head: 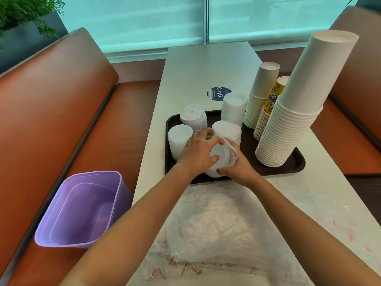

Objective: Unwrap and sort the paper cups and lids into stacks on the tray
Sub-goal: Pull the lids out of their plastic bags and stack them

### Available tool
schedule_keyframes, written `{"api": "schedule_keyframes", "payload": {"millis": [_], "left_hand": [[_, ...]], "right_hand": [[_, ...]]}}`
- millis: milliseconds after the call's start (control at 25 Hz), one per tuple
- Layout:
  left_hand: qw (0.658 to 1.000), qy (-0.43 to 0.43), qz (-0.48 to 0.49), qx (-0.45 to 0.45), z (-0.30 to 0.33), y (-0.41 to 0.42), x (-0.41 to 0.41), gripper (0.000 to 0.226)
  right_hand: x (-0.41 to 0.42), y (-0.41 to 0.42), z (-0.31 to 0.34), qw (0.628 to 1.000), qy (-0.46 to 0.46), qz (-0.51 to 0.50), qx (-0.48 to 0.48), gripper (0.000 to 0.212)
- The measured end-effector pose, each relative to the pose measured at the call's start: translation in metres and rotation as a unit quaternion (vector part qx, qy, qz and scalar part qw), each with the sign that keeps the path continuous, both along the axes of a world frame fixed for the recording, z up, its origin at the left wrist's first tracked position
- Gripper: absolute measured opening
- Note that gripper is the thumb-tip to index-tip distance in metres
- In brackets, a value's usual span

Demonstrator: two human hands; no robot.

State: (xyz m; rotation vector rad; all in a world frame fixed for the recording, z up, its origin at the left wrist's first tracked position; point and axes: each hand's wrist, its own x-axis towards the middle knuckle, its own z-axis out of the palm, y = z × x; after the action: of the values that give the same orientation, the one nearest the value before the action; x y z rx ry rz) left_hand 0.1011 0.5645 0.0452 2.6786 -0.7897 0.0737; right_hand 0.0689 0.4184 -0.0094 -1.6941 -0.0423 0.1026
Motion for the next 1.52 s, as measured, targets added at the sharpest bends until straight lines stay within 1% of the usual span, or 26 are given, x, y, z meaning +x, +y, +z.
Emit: {"api": "schedule_keyframes", "payload": {"millis": [80,160,240,280,360,400,480,600,680,760,880,960,1040,1120,1160,1200,1240,1320,1360,1400,1480,1520], "left_hand": [[0.996,0.061,0.003,-0.066,0.009,0.000,-0.001,0.047],[0.987,0.115,0.004,-0.109,0.017,0.001,-0.001,0.052],[0.984,0.126,0.008,-0.129,0.024,0.001,-0.002,0.055],[0.983,0.126,0.012,-0.135,0.026,0.001,-0.002,0.055],[0.979,0.131,0.027,-0.153,0.031,0.001,-0.002,0.057],[0.977,0.134,0.033,-0.162,0.034,0.002,-0.002,0.060],[0.977,0.142,0.033,-0.157,0.036,0.005,-0.002,0.065],[0.981,0.147,0.034,-0.123,0.034,0.008,-0.001,0.062],[0.984,0.137,0.046,-0.100,0.031,0.011,-0.001,0.064],[0.990,0.109,0.047,-0.071,0.029,0.013,0.000,0.067],[0.998,0.039,0.027,-0.043,0.030,0.014,-0.001,0.065],[0.999,-0.010,0.005,-0.030,0.031,0.015,-0.004,0.061],[0.996,-0.082,-0.015,-0.022,0.030,0.016,-0.004,0.059],[0.987,-0.159,-0.022,0.017,0.030,0.016,-0.003,0.057],[0.985,-0.160,-0.023,0.058,0.032,0.015,-0.003,0.057],[0.986,-0.137,-0.020,0.095,0.035,0.013,-0.003,0.057],[0.988,-0.105,-0.017,0.116,0.037,0.012,-0.004,0.058],[0.994,-0.057,-0.013,0.093,0.040,0.009,-0.006,0.060],[0.997,-0.039,-0.013,0.064,0.041,0.007,-0.007,0.061],[0.999,-0.020,-0.014,0.037,0.042,0.006,-0.007,0.060],[1.000,0.013,-0.020,0.010,0.044,0.005,-0.008,0.059],[0.999,0.025,-0.023,0.008,0.046,0.005,-0.007,0.060]], "right_hand": [[0.002,-0.008,0.009,0.999,-0.002,0.032,0.035,0.091],[0.003,-0.014,0.018,0.995,0.007,0.055,0.078,0.088],[0.004,-0.013,0.025,0.990,0.015,0.049,0.134,0.077],[0.004,-0.011,0.028,0.981,0.018,0.042,0.189,0.071],[0.004,-0.005,0.033,0.952,0.034,0.015,0.303,0.060],[0.004,-0.002,0.035,0.942,0.049,-0.002,0.333,0.053],[0.003,0.001,0.034,0.933,0.105,-0.030,0.344,0.043],[0.000,0.000,0.027,0.927,0.188,-0.011,0.324,0.040],[-0.001,0.000,0.029,0.928,0.191,-0.007,0.320,0.032],[0.000,0.004,0.034,0.930,0.169,-0.030,0.325,0.021],[0.006,0.009,0.036,0.947,0.115,-0.054,0.296,0.023],[0.009,0.011,0.034,0.950,0.088,-0.055,0.294,0.027],[0.012,0.011,0.033,0.951,0.080,-0.060,0.294,0.025],[0.013,0.012,0.032,0.953,0.086,-0.066,0.284,0.023],[0.013,0.012,0.031,0.954,0.089,-0.064,0.280,0.022],[0.013,0.011,0.031,0.953,0.093,-0.054,0.283,0.023],[0.012,0.011,0.030,0.951,0.092,-0.037,0.292,0.031],[0.010,0.010,0.032,0.944,0.088,-0.007,0.319,0.056],[0.009,0.011,0.033,0.937,0.087,0.009,0.337,0.068],[0.009,0.010,0.032,0.927,0.091,0.018,0.364,0.075],[0.008,0.010,0.032,0.890,0.119,0.013,0.441,0.078],[0.008,0.010,0.032,0.873,0.134,0.008,0.468,0.073]]}}
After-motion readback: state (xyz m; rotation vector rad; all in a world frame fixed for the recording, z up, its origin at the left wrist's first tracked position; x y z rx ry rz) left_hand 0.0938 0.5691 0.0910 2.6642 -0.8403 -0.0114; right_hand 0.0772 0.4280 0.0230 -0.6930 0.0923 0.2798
